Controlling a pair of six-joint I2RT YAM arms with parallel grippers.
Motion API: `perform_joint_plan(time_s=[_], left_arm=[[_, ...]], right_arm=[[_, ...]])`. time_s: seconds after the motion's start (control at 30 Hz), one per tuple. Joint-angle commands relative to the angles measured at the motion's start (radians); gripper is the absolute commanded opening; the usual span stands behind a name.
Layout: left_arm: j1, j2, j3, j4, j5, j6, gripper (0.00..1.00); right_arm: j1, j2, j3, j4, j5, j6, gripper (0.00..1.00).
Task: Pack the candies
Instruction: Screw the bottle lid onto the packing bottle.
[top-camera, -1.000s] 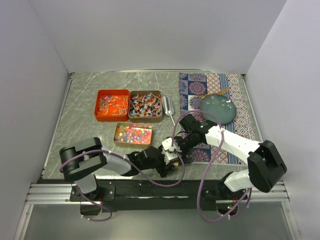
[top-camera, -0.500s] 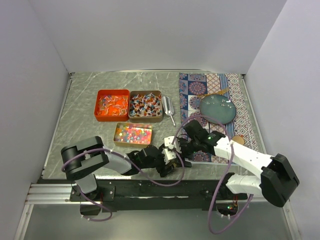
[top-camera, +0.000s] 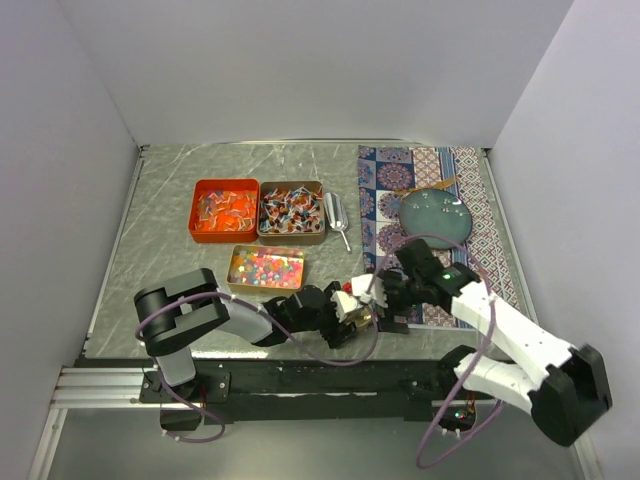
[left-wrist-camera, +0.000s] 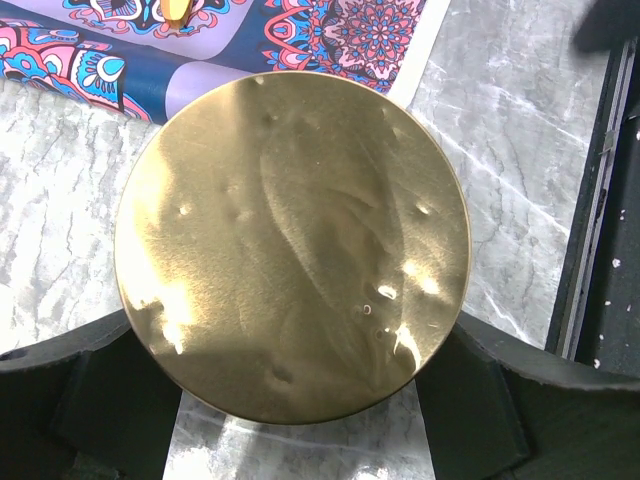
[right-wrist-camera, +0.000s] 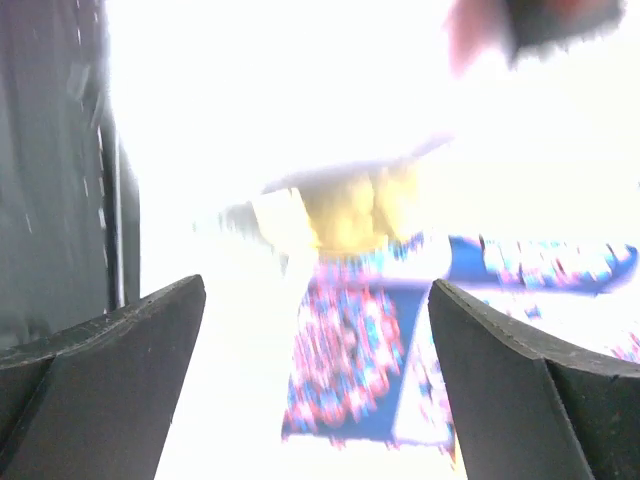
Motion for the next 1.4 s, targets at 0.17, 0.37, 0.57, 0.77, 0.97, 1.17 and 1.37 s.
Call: perform_joint_plan(time_s=[0.17, 0.37, 0.57, 0.77, 0.97, 1.17, 1.37], left_arm=[[0.005, 0.077, -0.026, -0.304, 0.006, 0.052, 0.01], [-0.005, 0.083, -0.024, -0.309, 0.002, 0.058, 0.01], [-0.009, 0.081, -0.026, -0.306, -0.003, 0.058, 0.01], [-0.009, 0.078, -0.027, -0.303, -0.004, 0.057, 0.01], [-0.009, 0.075, -0.029, -0.301, 0.0, 0.058, 0.01], [-0.009, 0.073, -0.031, -0.301, 0.003, 0.06, 0.01], [-0.008, 0.063, -0.037, -0.295, -0.003, 0.057, 0.01]], right_arm=[[-0.313, 0.055, 0.102, -0.28, -0.14, -0.647, 1.0], [-0.404, 0.371, 0.3, -0.54, -0.303, -1.256, 1.0], [-0.34, 0.574, 0.44, -0.683, -0.362, -1.53, 1.0], [-0.254, 0.634, 0.42, -0.661, -0.36, -1.553, 1.0], [-0.18, 0.657, 0.394, -0.611, -0.388, -1.498, 1.0], [-0.153, 0.689, 0.388, -0.543, -0.411, -1.466, 1.0], [-0.108, 0.715, 0.38, -0.451, -0.431, -1.397, 1.0]])
